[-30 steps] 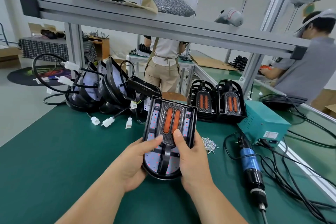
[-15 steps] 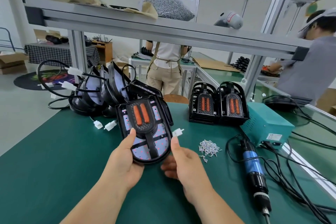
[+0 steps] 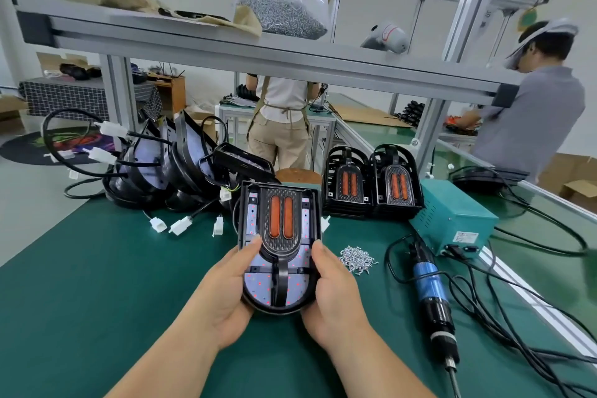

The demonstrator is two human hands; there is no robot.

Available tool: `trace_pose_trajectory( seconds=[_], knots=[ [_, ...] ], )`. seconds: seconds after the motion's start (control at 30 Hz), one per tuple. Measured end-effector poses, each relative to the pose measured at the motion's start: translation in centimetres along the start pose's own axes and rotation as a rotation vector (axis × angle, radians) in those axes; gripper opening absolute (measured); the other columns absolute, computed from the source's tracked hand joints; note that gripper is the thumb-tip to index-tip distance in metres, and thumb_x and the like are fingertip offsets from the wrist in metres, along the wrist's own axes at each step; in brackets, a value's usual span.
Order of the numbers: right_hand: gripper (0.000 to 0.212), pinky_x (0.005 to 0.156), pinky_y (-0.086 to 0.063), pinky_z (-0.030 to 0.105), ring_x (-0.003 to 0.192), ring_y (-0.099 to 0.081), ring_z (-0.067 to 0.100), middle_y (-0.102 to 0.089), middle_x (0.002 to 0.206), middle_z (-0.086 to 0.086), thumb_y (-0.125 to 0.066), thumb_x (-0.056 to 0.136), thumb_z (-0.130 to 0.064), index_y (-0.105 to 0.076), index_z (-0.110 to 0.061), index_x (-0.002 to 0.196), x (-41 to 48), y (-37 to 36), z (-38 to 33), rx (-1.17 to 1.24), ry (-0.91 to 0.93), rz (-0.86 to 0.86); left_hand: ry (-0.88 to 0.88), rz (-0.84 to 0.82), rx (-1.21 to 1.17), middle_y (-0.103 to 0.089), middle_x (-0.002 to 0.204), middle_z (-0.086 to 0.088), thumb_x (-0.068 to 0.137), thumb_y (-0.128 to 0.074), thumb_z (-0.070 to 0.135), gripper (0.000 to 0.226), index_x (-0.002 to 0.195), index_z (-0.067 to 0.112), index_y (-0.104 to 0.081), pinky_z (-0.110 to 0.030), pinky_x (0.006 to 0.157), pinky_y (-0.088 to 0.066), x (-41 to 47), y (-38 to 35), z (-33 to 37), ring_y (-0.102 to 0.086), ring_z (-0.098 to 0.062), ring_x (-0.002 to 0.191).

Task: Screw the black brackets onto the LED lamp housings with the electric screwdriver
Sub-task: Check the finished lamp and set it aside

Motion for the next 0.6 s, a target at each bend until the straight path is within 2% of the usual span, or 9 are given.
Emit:
trace_pose_trajectory(
  seconds=[0.1, 0.2, 0.33, 0.43, 0.47, 0.53, 0.6],
  knots=[
    [0.032, 0.090, -0.056, 0.046, 0.097, -0.071, 0.031, -0.074, 0.108, 0.019, -0.042, 0.105, -0.017, -0.068, 0.001, 0.112, 0.0, -0.1, -0.9, -0.005, 0.031, 0.043, 0.031, -0.147, -0.097, -0.066, 0.127, -0.017, 0.088, -0.046, 0.044, 0.054, 0.120, 0.008, -0.071, -0.043, 0.091, -0.055, -0.5, -0.5, 0.3, -0.064, -0.032, 0.119],
    [0.034, 0.080, -0.058, 0.040, 0.087, -0.073, 0.027, -0.076, 0.101, 0.016, -0.041, 0.106, -0.017, -0.071, -0.002, 0.100, 0.0, 0.2, -2.1, -0.021, 0.090, 0.080, 0.049, -0.166, -0.154, -0.061, 0.135, -0.018, 0.090, -0.043, 0.043, 0.060, 0.133, 0.004, -0.060, -0.046, 0.108, -0.040, -0.6, -0.6, 0.1, -0.057, -0.032, 0.126],
    [0.037, 0.090, -0.053, 0.046, 0.082, -0.068, 0.027, -0.076, 0.089, 0.013, -0.043, 0.106, -0.018, -0.070, -0.004, 0.086, -0.5, 0.5, -3.5, -0.119, 0.182, 0.142, -0.021, -0.194, -0.127, -0.064, 0.133, -0.007, 0.089, -0.049, 0.030, 0.049, 0.133, 0.011, -0.061, -0.037, 0.101, -0.047, -1.0, -0.8, -0.2, -0.064, -0.021, 0.111],
    [0.038, 0.091, -0.053, 0.045, 0.085, -0.065, 0.025, -0.076, 0.091, 0.013, -0.043, 0.106, -0.020, -0.069, 0.000, 0.087, -1.3, 0.8, -3.9, -0.208, 0.230, 0.201, -0.076, -0.272, -0.075, -0.058, 0.141, -0.011, 0.096, -0.044, 0.030, 0.048, 0.140, 0.013, -0.055, -0.045, 0.111, -0.042, -1.7, -2.6, -0.2, -0.055, -0.026, 0.130],
    [0.040, 0.088, -0.052, 0.043, 0.083, -0.063, 0.025, -0.075, 0.088, 0.012, -0.043, 0.106, -0.021, -0.069, -0.001, 0.085, -1.6, 1.1, -4.1, -0.205, 0.244, 0.223, -0.085, -0.290, -0.089, -0.057, 0.141, -0.013, 0.097, -0.043, 0.031, 0.048, 0.140, 0.012, -0.055, -0.047, 0.111, -0.040, -1.9, -3.4, -0.2, -0.054, -0.029, 0.132],
    [0.042, 0.083, -0.052, 0.040, 0.080, -0.063, 0.024, -0.075, 0.083, 0.008, -0.044, 0.106, -0.022, -0.071, -0.010, 0.076, -2.2, 1.9, -4.9, -0.160, 0.263, 0.268, -0.091, -0.312, -0.113, -0.059, 0.138, -0.015, 0.099, -0.040, 0.032, 0.047, 0.138, 0.010, -0.057, -0.045, 0.107, -0.047, -2.1, -5.6, -0.4, -0.056, -0.030, 0.129],
    [0.042, 0.085, -0.054, 0.041, 0.080, -0.067, 0.025, -0.077, 0.087, 0.009, -0.045, 0.106, -0.022, -0.073, -0.013, 0.076, -2.9, 3.0, -6.3, -0.110, 0.277, 0.317, -0.088, -0.321, -0.108, -0.062, 0.135, -0.016, 0.101, -0.038, 0.031, 0.045, 0.135, 0.008, -0.059, -0.044, 0.100, -0.052, -2.1, -8.2, -0.8, -0.060, -0.031, 0.125]
  ],
)
Point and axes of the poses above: each hand's wrist, its own x-axis towards the middle knuckle, its own y-axis out of the back of the hand, z = x × y, the point moved 2 cm from there along x, towards the middle knuckle
